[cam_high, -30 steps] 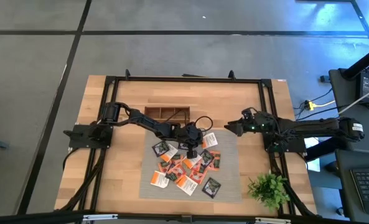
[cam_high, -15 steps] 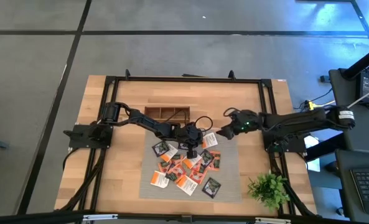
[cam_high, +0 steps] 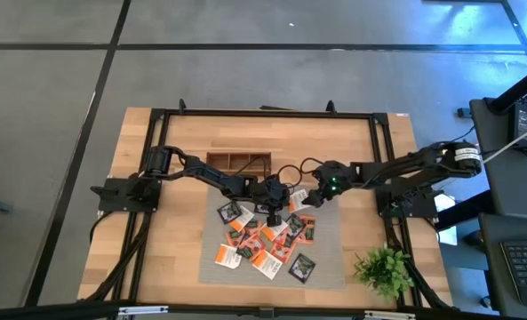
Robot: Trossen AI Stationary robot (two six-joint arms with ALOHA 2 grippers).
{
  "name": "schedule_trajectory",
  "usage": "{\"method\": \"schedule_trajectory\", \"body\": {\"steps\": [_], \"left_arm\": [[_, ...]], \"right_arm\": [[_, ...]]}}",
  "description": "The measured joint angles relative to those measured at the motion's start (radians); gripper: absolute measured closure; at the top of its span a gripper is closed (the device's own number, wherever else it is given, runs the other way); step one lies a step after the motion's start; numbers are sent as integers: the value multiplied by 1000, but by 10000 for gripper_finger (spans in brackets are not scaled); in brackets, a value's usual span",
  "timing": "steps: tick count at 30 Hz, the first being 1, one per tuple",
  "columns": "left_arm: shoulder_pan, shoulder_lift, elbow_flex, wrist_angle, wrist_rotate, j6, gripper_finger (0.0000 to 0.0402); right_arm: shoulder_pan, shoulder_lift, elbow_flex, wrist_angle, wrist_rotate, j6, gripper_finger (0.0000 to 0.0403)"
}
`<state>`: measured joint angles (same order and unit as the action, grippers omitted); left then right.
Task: Pick & Place Tea
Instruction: Put the white orange tea bag into the right section of the wooden organizer
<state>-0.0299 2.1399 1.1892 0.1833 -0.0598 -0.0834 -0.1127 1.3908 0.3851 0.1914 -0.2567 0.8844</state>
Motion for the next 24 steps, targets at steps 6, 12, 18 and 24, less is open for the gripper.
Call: {"method": "schedule_trajectory", "body": {"steps": [6, 12, 18, 24], "left_arm": [[0, 0, 0, 0, 0, 0, 398], [0, 0, 0, 0, 0, 0, 398], [0, 0, 0, 0, 0, 8, 400], [0, 0, 0, 0, 0, 9, 398]], "right_arm": [[0, 38, 22, 1, -3, -25, 111], [0, 40, 22, 9, -9, -27, 183], [0, 40, 22, 20, -8, -34, 246], [0, 39, 22, 23, -8, -53, 278]]}}
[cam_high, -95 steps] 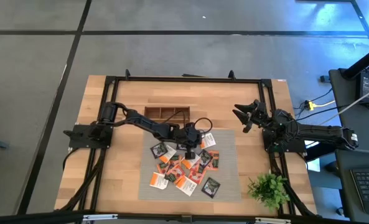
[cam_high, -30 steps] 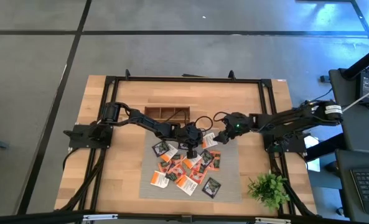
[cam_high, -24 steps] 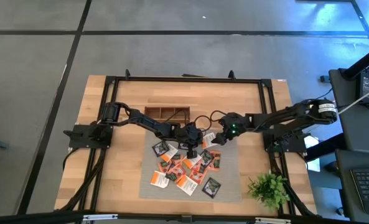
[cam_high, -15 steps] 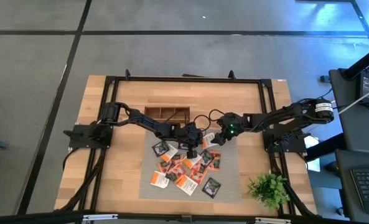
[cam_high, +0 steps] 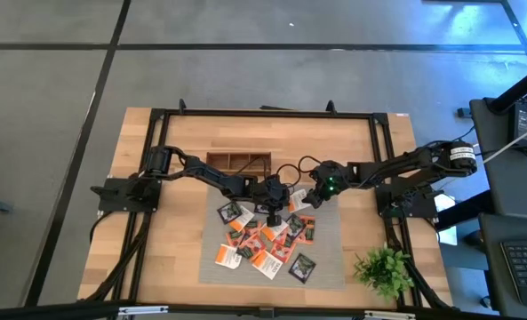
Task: Pick & Place Tea
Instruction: Put the white orange tea bag into the right section of the wooden organizer
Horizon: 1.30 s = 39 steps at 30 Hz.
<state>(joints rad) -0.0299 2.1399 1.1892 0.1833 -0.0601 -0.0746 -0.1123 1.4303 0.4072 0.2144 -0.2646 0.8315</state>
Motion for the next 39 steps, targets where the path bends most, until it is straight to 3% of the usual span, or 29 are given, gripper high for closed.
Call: {"method": "schedule_trajectory", "body": {"steps": [15, 32, 39], "left_arm": [[0, 0, 0, 0, -1, 2, 398], [0, 0, -1, 25, -3, 3, 391], [-1, -20, -1, 8, -18, 21, 394]], "right_arm": [[0, 0, 0, 4, 4, -26, 313], [0, 0, 0, 2, 28, -122, 395], [0, -1, 0, 2, 28, -134, 395]]}}
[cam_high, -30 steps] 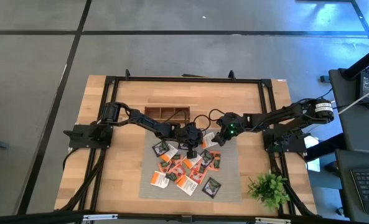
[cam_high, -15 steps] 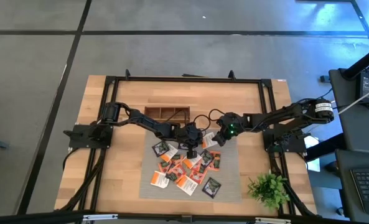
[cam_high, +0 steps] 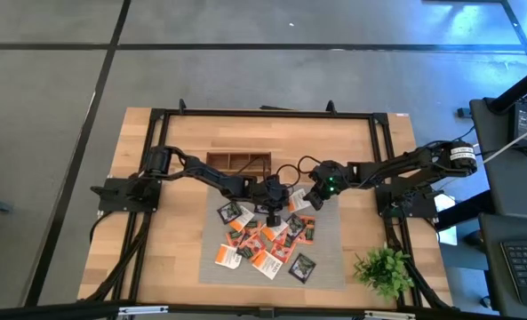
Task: Pick & Place Tea
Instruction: Put the white orange tea bag into the right section of the wooden organizer
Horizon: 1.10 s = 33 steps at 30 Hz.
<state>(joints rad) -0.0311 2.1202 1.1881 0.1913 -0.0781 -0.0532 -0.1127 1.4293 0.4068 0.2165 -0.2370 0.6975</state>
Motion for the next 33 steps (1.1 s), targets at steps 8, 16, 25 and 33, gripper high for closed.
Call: {"method": "schedule_trajectory", "body": {"steps": [8, 16, 25, 33], "left_arm": [[-17, -124, -3, -91, -9, 58, 389], [-32, -316, -120, -38, 8, 101, 392], [-28, -689, -476, 232, -37, 42, 393], [-28, -945, -570, 207, -92, -102, 389]], "right_arm": [[-2, -69, 29, -28, -30, -85, 396], [-1, -130, 296, -464, 54, -324, 398], [-35, -105, 612, -721, 200, -576, 398], [-87, 28, 880, -804, 201, -760, 397]]}}
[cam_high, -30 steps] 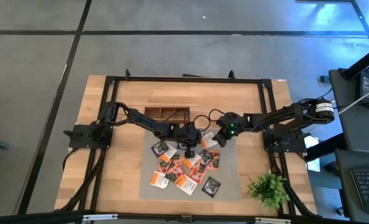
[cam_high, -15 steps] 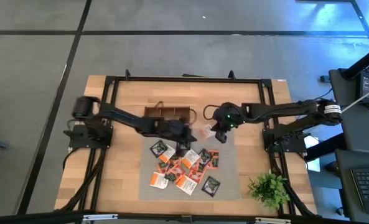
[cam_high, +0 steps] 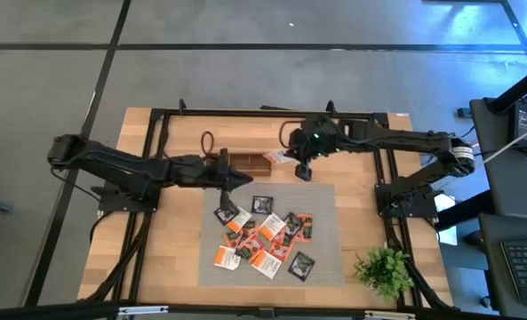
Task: Pick & Place Tea
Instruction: Put the white orange tea bag into the right section of the wooden organizer
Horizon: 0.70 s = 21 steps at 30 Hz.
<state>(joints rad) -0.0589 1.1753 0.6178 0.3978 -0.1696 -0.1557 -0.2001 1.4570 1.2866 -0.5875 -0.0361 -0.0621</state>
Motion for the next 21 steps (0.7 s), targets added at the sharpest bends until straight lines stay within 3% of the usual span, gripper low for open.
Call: {"method": "schedule_trajectory", "body": {"steps": [7, 14, 21], "left_arm": [[0, -97, -6, -2, 0, -17, 394], [0, -104, -6, -28, 6, -16, 392], [0, -104, -6, -60, 6, -15, 390]], "right_arm": [[-54, 248, 268, -197, 1, -115, 397], [-80, 489, 472, -343, -1, -245, 397], [-85, 615, 604, -398, 2, -308, 397]]}}
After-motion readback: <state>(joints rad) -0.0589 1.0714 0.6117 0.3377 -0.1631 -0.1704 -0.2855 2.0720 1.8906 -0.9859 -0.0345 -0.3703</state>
